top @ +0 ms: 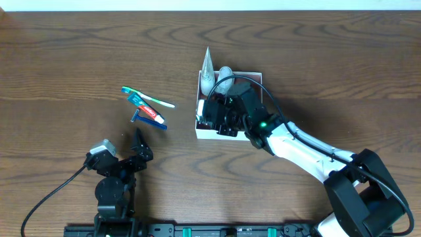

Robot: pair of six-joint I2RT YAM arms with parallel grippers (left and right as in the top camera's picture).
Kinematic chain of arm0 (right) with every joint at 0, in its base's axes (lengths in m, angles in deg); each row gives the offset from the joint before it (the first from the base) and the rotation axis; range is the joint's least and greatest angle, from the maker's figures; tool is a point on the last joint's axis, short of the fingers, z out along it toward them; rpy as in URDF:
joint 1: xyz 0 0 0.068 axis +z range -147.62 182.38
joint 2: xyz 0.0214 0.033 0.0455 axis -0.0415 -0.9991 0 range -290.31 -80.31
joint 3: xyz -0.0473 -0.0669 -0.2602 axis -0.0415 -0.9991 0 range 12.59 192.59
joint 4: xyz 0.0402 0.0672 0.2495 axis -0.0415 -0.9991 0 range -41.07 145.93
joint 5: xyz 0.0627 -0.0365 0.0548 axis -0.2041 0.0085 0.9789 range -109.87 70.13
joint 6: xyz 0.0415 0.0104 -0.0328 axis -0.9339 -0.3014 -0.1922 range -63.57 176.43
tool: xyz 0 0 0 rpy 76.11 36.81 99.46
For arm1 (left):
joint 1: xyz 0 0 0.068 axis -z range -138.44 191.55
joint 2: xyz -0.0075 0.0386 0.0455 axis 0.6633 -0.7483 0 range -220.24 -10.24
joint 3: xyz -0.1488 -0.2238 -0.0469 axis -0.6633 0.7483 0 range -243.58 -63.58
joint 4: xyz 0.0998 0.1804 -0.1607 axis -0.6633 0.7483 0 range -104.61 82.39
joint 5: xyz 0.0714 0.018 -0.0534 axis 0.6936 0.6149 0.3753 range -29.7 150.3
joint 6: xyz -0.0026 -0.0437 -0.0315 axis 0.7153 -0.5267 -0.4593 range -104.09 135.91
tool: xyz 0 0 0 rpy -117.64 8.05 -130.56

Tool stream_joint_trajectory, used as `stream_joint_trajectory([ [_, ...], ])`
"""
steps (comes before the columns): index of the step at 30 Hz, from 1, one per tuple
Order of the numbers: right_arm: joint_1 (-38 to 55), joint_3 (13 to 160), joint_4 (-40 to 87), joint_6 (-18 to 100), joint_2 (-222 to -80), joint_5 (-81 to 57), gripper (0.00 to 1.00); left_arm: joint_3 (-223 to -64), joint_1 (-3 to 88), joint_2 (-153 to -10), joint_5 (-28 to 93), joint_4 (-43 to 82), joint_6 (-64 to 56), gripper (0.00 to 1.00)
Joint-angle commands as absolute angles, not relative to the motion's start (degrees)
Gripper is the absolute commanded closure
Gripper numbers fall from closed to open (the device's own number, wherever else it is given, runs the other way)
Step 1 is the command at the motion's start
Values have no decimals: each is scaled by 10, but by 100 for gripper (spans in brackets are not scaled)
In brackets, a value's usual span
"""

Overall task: Pack container
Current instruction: 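Lower the Dettol soap into the box's front-left area and release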

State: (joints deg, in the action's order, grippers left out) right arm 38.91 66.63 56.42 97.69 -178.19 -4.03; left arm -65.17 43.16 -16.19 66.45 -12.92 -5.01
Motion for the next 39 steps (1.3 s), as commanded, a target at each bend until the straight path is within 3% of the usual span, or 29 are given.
stream_joint_trajectory([
  [1, 384, 668, 566, 976, -1789, -47, 66, -638, 430, -162, 669, -111, -44, 2],
  [5, 384, 668, 566, 976, -1789, -49, 52, -638, 430, -162, 669, -111, -44, 2],
  [10, 384, 668, 567, 972, -1789, -51, 47, -638, 430, -162, 669, -111, -44, 2],
  [39, 383, 669, 599, 919, -1740, -66, 40, -638, 430, -162, 669, -111, -44, 2],
])
